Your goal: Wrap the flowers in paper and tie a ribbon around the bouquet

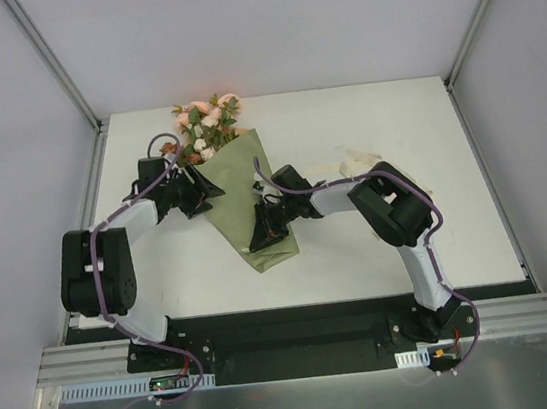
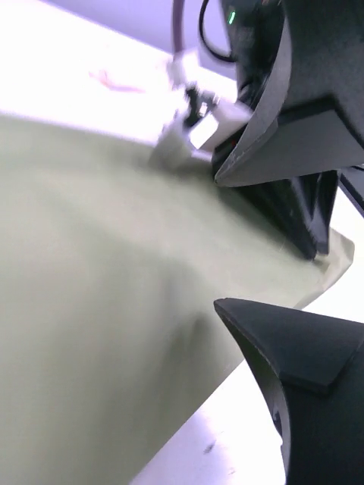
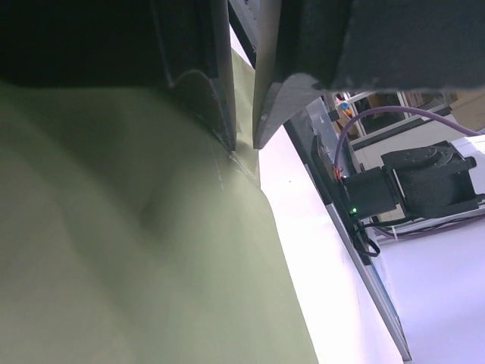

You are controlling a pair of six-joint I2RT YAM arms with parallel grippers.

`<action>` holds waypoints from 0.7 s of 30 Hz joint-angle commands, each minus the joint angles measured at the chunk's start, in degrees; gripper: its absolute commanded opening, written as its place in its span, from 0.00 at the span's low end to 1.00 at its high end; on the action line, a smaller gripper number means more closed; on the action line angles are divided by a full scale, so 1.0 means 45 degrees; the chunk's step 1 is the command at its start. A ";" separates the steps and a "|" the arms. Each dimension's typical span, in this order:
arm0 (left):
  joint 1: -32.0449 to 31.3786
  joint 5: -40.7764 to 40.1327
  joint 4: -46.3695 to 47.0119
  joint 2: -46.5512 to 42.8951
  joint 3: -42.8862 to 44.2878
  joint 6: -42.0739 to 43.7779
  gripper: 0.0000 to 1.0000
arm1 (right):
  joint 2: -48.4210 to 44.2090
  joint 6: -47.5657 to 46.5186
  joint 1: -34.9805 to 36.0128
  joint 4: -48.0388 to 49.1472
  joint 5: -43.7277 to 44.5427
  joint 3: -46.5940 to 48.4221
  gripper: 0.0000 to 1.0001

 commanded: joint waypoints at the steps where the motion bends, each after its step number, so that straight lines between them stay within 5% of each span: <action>1: -0.0177 -0.0869 -0.1249 -0.2329 0.0097 0.0440 0.62 | -0.0023 -0.0256 -0.0031 -0.0612 0.0381 -0.0301 0.18; 4: -0.0624 -0.1181 -0.1311 -0.3306 -0.0351 0.0069 0.49 | -0.0160 -0.0159 -0.0070 -0.0592 0.0361 -0.0321 0.18; 10: -0.2128 -0.0340 -0.0414 -0.1729 -0.0684 -0.0615 0.01 | -0.0395 0.0368 -0.0167 -0.0066 0.0264 -0.0418 0.18; 21: -0.2658 -0.1064 -0.0743 0.0890 -0.1428 -0.0696 0.00 | -0.0825 0.1053 -0.1531 0.0990 -0.0029 -0.0927 0.16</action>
